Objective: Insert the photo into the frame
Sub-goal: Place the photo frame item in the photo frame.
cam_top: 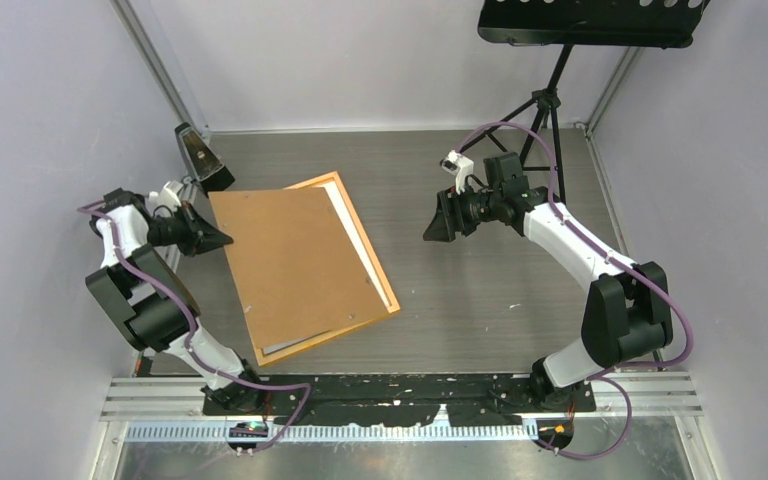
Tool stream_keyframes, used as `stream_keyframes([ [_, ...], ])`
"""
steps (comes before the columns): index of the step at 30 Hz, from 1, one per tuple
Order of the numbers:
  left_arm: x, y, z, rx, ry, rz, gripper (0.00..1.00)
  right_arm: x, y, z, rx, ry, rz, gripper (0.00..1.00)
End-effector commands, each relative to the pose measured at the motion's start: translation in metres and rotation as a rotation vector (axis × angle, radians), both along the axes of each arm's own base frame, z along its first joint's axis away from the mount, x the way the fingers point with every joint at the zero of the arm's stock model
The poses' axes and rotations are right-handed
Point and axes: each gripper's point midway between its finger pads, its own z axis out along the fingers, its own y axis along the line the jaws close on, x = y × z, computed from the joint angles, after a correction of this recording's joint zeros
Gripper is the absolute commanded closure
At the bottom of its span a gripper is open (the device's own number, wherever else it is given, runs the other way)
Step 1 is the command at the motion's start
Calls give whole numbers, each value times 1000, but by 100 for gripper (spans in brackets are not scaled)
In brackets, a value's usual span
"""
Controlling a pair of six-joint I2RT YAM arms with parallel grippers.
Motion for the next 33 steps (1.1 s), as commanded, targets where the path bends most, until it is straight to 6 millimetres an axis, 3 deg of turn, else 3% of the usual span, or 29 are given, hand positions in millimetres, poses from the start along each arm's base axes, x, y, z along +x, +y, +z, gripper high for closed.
stream_keyframes([
  [1,18,16,9,118,-117,-53,100,4,4,5,29,-26,14,38],
  [18,46,10,10,164,-234,-83,100,5,7,1,32,-5,28,38],
  [33,54,18,2,208,-271,111,100,4,9,-2,35,8,34,38],
])
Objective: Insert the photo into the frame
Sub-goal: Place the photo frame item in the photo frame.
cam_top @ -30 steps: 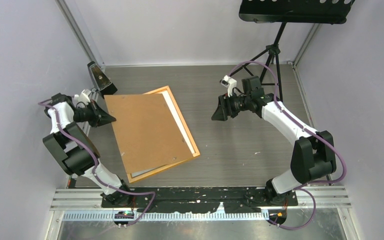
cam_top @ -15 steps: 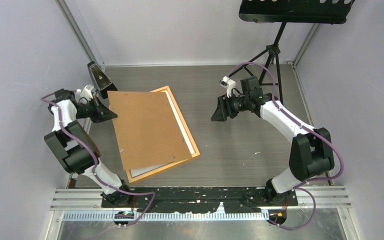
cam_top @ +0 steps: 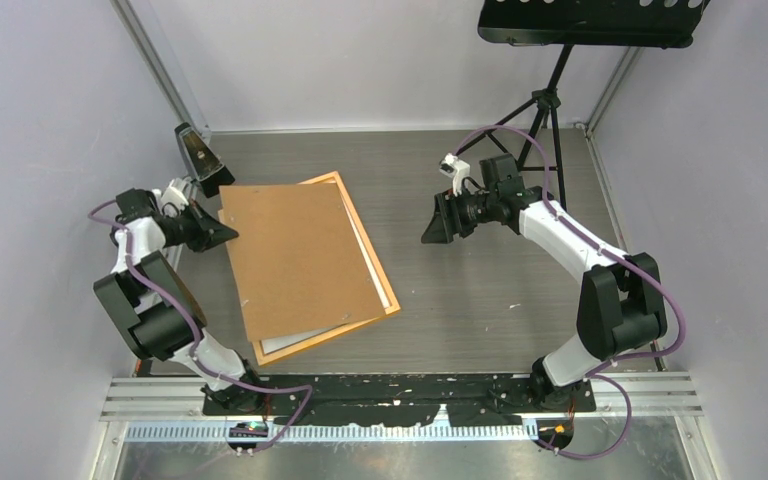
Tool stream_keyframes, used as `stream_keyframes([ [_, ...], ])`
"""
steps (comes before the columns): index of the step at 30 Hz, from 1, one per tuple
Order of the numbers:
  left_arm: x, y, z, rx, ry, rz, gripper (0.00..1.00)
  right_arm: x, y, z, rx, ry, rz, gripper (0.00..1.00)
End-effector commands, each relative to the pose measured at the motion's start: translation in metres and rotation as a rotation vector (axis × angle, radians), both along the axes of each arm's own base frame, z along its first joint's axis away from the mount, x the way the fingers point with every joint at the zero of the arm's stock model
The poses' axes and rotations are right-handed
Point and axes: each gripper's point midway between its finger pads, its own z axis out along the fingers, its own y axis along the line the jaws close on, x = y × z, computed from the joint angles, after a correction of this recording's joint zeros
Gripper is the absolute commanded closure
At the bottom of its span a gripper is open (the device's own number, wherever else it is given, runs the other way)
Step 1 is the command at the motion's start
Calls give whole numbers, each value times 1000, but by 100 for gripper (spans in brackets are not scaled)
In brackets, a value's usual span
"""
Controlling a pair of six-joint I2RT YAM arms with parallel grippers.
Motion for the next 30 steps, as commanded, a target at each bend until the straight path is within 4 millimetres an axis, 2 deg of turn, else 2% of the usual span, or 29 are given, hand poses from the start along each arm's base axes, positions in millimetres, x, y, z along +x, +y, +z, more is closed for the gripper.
stream_keyframes([
  [1,21,17,21,126,-157,58,100,4,5,11,28,-38,15,38],
  [12,20,25,26,113,-190,158,100,4,6,9,30,-28,19,38],
  [21,18,30,20,120,-195,251,100,4,6,9,31,-28,20,38],
  [30,19,35,17,56,-181,347,100,4,8,9,37,-23,23,38],
])
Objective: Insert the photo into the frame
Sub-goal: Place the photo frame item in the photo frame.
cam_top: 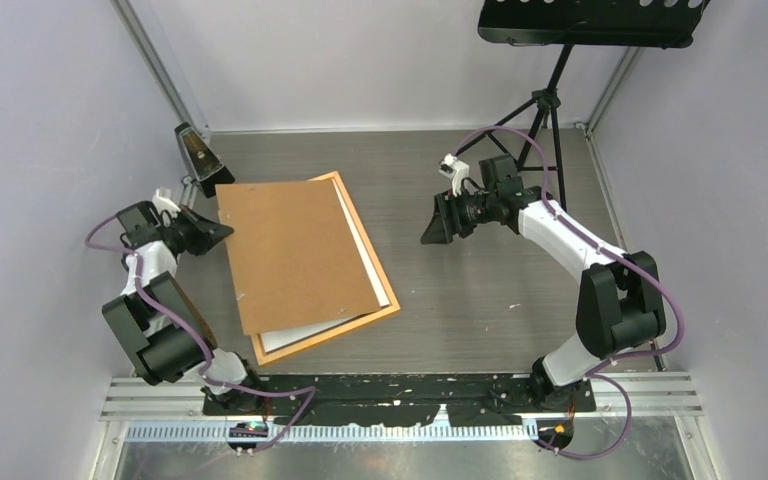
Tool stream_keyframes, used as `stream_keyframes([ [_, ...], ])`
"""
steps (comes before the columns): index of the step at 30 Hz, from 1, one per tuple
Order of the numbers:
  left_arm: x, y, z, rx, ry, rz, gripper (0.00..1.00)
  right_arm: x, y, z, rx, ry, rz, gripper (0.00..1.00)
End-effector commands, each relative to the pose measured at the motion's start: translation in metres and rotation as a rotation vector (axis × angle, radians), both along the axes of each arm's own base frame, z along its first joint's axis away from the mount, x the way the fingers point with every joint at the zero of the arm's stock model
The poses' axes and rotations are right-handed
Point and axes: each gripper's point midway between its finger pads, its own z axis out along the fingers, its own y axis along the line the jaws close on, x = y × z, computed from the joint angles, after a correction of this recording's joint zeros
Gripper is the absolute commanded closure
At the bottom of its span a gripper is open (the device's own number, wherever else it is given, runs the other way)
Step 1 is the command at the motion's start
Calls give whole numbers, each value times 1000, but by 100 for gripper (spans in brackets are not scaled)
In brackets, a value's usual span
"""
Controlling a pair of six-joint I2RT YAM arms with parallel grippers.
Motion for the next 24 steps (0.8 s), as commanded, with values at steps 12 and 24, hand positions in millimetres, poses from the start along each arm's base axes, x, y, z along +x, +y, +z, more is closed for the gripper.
stream_keyframes([
  [12,6,6,-9,57,-60,77,100,6,9,10,40,-20,21,38],
  [24,4,9,-12,122,-114,83,100,6,10,7,39,-10,27,38],
])
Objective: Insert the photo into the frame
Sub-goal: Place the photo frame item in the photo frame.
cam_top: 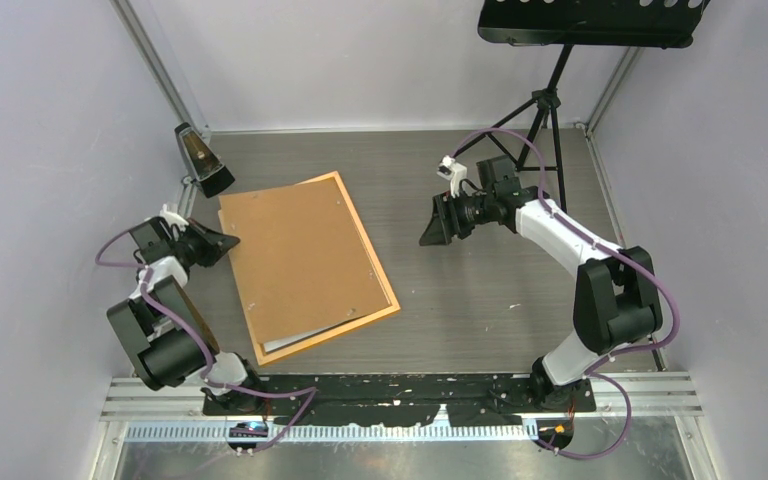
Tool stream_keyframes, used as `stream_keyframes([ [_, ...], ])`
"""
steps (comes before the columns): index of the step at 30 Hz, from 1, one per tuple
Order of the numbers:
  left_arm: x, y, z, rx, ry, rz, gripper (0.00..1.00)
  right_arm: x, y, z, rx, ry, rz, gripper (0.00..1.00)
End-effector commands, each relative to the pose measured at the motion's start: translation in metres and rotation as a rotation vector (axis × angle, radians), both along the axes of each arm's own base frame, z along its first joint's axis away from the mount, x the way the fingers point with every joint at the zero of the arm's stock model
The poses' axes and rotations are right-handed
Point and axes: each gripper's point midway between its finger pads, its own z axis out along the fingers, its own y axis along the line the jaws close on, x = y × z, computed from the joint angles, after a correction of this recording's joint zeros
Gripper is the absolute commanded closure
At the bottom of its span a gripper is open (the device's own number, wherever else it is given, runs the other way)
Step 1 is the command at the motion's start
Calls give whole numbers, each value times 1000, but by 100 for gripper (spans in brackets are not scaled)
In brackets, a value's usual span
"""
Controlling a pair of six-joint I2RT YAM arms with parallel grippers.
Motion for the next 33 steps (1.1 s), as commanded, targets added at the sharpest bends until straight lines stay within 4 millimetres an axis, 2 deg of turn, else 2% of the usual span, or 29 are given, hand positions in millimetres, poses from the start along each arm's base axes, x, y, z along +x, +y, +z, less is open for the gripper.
stream_keyframes([
  [1,13,17,20,133,-101,24,100,7,7,12,31,-35,15,38],
  [7,10,14,12,123,-71,5,99,6,8,12,33,-34,19,38],
  [18,-8,14,-18,130,105,-14,39,5,14,7,18,-23,32,38],
  [22,-11,22,-9,193,120,-19,18,4,22,4,-70,-77,51,38],
  [23,-11,24,-5,214,118,-18,12,11,23,4,-106,-110,42,38],
  [24,-11,27,0,236,113,-17,8,7,29,3,-127,-117,61,38],
  [25,-12,30,5,258,107,-23,3,14,30,1,-165,-144,49,38],
  [26,-12,33,12,278,103,-23,1,11,38,-1,-185,-154,66,38],
  [29,-17,42,29,325,87,-16,0,23,53,-13,-266,-200,54,38],
  [30,-19,44,36,341,76,-14,1,24,60,-24,-295,-202,59,38],
  [31,-21,45,42,358,66,-15,0,27,66,-22,-297,-216,57,37],
  [32,-23,46,46,377,57,-18,0,28,73,-33,-318,-208,64,36],
  [33,-25,47,52,399,47,-23,0,33,80,-30,-315,-220,62,36],
])
